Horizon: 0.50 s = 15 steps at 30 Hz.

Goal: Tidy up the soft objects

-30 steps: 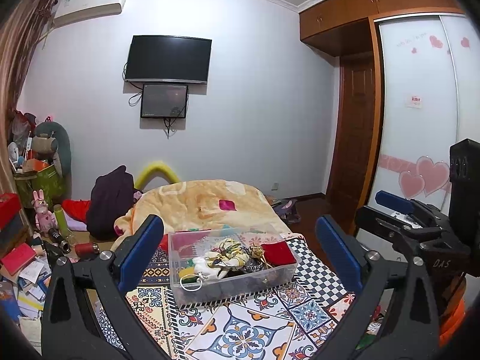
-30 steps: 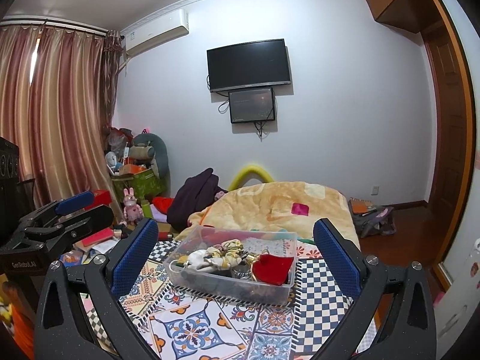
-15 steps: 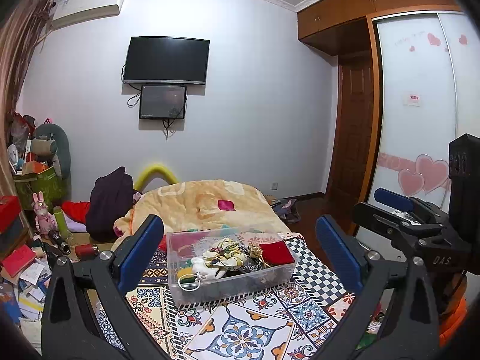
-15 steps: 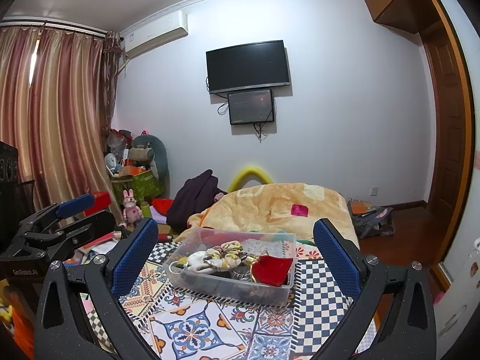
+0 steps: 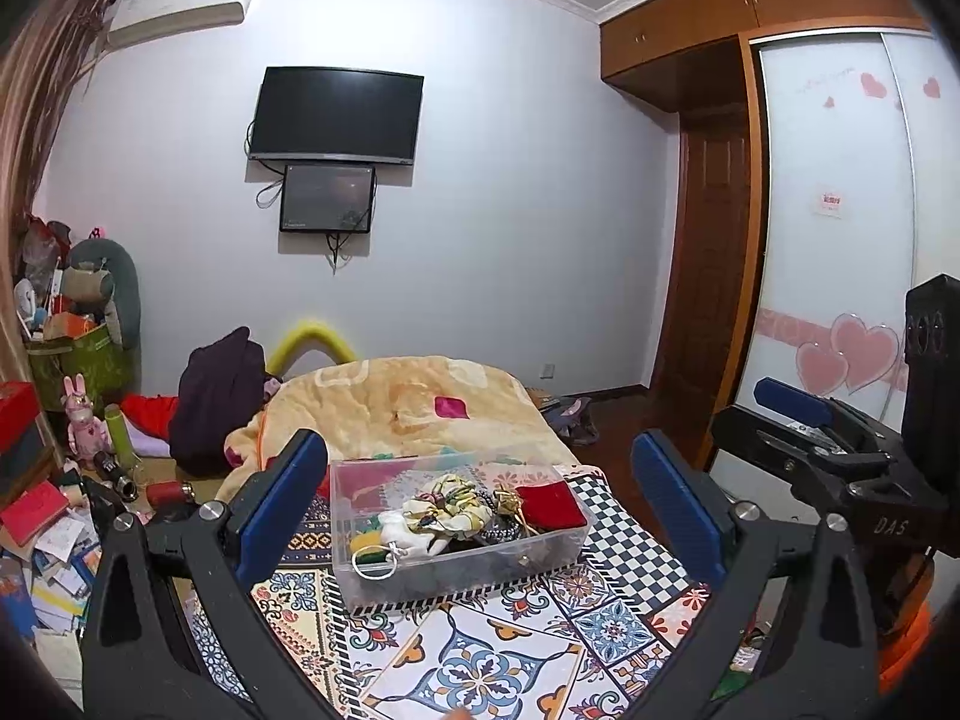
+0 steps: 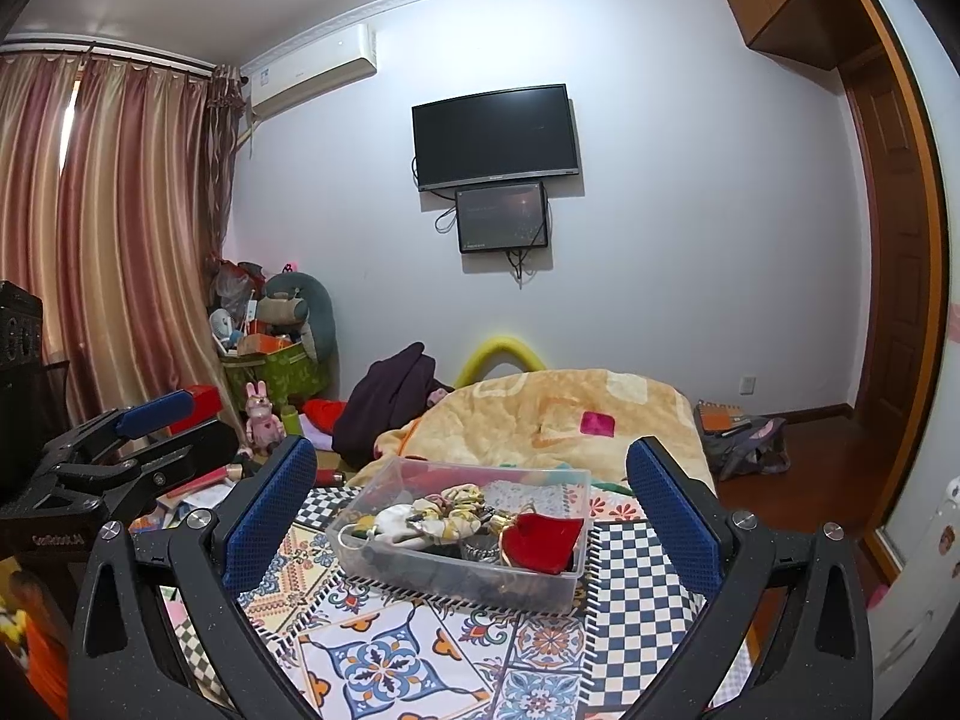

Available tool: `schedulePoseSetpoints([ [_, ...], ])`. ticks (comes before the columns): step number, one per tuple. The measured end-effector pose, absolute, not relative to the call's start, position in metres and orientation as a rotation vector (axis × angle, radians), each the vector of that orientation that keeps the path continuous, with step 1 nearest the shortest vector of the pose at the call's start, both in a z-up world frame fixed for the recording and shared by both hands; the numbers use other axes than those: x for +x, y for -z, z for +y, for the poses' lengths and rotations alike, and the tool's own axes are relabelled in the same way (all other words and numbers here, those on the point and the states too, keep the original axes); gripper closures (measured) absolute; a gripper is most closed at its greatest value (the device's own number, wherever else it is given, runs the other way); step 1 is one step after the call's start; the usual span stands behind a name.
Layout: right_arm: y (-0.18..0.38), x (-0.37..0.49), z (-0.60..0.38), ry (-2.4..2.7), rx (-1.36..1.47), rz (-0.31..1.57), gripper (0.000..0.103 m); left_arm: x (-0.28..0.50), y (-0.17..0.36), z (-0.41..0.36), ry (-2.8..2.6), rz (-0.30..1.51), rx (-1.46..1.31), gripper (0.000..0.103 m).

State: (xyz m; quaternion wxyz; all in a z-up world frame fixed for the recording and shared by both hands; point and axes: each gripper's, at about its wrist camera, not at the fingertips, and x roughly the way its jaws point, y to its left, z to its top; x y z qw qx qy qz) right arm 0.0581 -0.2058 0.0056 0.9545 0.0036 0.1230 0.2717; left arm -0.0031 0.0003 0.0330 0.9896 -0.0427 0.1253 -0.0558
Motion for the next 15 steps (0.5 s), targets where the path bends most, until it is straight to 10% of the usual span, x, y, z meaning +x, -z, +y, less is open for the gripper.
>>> schedulePoseSetpoints([
  [15, -0.0053, 0.0593, -0.2061, -0.552, 0.002, 0.256, 0.0, -0.0065, -0.0345, -0.0087, 0.129, 0.242, -0.055, 0.0],
])
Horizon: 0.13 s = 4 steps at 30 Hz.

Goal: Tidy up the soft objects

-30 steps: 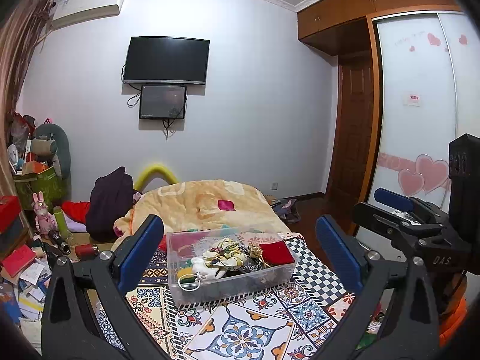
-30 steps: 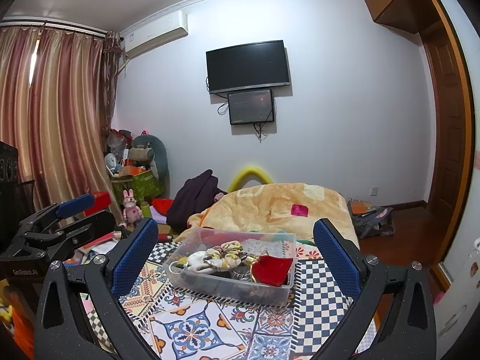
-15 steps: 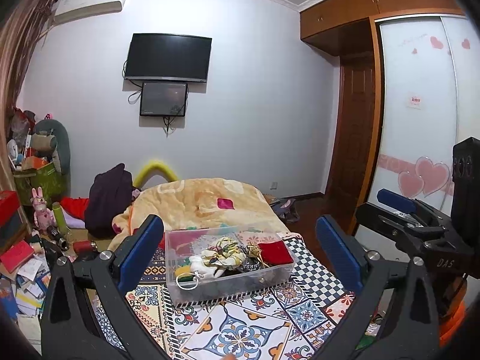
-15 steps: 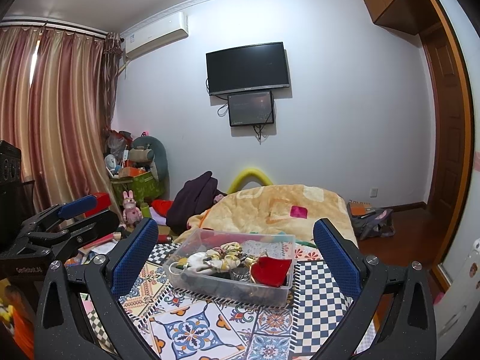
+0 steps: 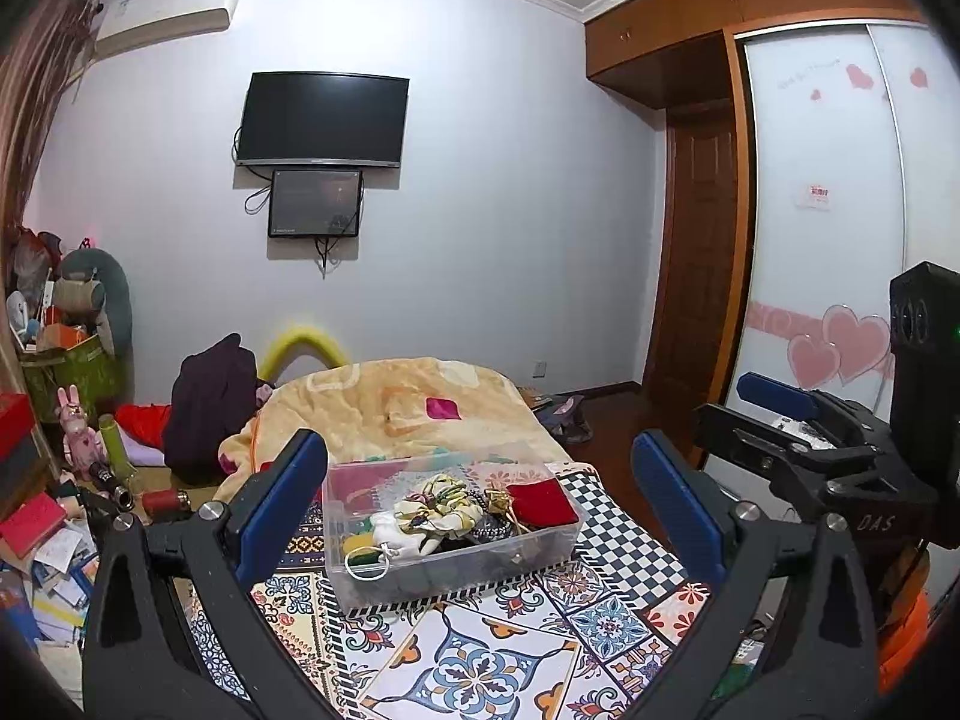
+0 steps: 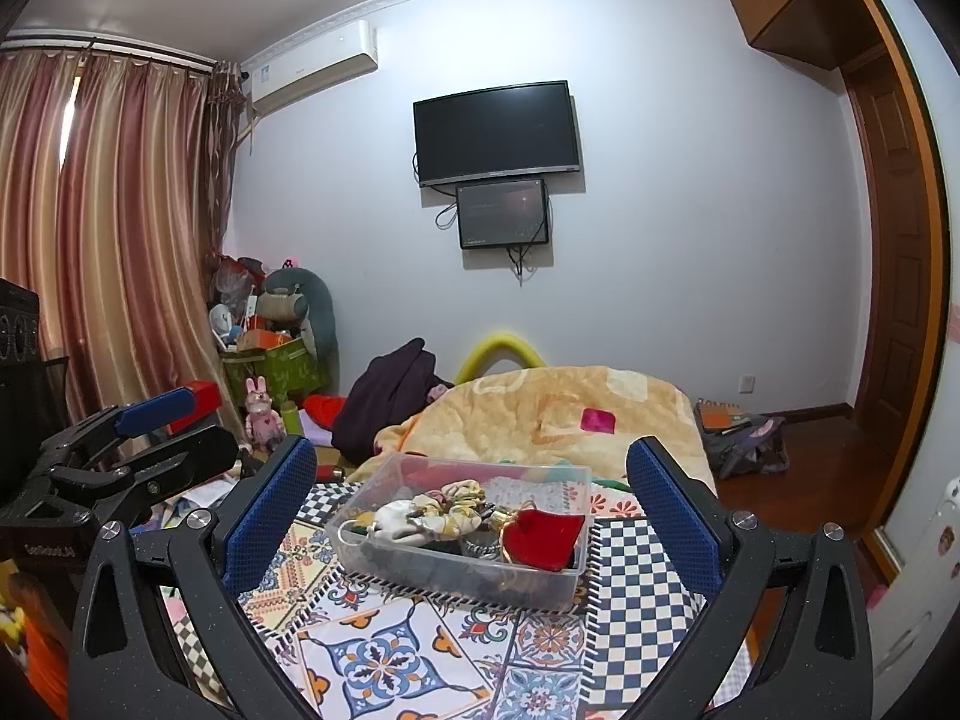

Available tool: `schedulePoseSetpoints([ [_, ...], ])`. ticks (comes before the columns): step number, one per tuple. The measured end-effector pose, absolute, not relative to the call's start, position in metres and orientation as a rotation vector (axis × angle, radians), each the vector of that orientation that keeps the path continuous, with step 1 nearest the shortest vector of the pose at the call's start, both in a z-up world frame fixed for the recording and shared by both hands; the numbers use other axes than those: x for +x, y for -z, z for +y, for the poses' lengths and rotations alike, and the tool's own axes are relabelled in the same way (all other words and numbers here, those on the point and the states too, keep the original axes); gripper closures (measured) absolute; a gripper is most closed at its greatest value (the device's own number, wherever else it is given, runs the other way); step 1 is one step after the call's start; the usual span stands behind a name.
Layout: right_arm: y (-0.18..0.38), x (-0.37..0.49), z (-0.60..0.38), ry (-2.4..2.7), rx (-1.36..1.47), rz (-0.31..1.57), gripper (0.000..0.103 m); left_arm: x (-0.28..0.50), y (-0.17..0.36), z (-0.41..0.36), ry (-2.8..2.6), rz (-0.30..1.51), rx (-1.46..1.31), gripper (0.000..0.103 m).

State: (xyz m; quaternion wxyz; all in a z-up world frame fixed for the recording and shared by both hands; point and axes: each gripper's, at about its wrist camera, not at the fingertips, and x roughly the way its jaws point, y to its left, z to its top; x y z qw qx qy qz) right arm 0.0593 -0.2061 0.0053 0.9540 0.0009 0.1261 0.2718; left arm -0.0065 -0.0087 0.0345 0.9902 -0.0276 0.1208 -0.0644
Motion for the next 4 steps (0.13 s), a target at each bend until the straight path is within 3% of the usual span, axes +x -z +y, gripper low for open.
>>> schedulePoseSetpoints([
  [4, -0.0049, 0.0594, -0.2058, -0.551, 0.001, 0.257, 0.0, -0.007, -0.0355, -0.0097, 0.13, 0.241, -0.056, 0.0],
])
